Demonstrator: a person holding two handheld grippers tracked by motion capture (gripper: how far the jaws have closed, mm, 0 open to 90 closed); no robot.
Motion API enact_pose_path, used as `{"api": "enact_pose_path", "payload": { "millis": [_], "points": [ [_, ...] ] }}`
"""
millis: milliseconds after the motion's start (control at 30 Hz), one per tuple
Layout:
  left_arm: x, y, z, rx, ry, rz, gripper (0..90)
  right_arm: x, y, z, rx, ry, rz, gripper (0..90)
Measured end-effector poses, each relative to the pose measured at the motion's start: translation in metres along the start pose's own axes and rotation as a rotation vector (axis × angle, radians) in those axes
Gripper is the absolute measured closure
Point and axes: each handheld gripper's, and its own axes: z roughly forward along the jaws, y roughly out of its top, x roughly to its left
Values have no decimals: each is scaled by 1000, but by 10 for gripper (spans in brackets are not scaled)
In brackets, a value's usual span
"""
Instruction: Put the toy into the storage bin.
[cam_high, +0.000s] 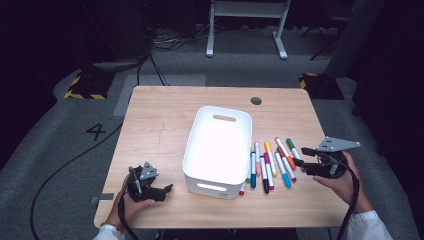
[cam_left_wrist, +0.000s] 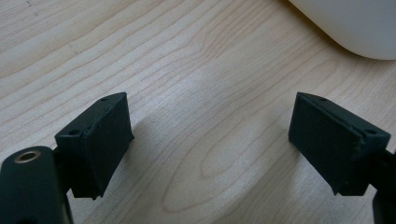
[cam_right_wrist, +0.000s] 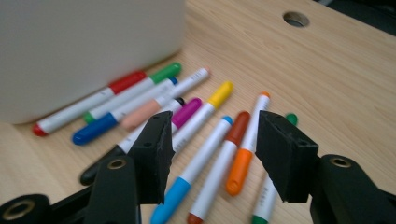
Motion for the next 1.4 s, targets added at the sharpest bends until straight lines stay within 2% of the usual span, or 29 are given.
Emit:
{"api": "enact_pose_path", "payload": {
  "millis": [33,67,100,133,167,300,567,633,833,967,1200,1267,1333,1400],
  "points": [
    [0,0,0,0,0,1,134,-4,-4,2,8,-13,5,471],
    [0,0,0,0,0,0,134,-12,-12,7,17,-29,31,478],
    [0,0,0,0,0,-1,134,-12,-12,7,17,-29,31,478],
    [0,0,0,0,0,0,134,-19,-18,14,26,-40,56,485],
    [0,0,0,0,0,0,134,-19,-18,14,26,-40,56,485],
    [0,0,0,0,1,1,134,-31,-28,33,58,-81,83,495],
    [0,0,0,0,0,1,134,-46,-33,67,112,-129,116,504],
    [0,0,0,0,0,1,134,-47,-33,70,117,-133,114,506],
    [0,0,0,0,0,1,134,-54,-37,86,142,-138,154,513],
    [0,0,0,0,0,1,134,-57,-36,93,137,-144,158,512],
    [0,0,0,0,0,0,134,-64,-41,107,141,-170,208,544],
    [0,0,0,0,0,0,134,-66,-42,108,120,-157,228,560],
    [0,0,0,0,0,1,134,-67,-41,110,117,-159,232,596],
    [0,0,0,0,0,1,134,-68,-40,111,118,-164,224,683]
  ]
}}
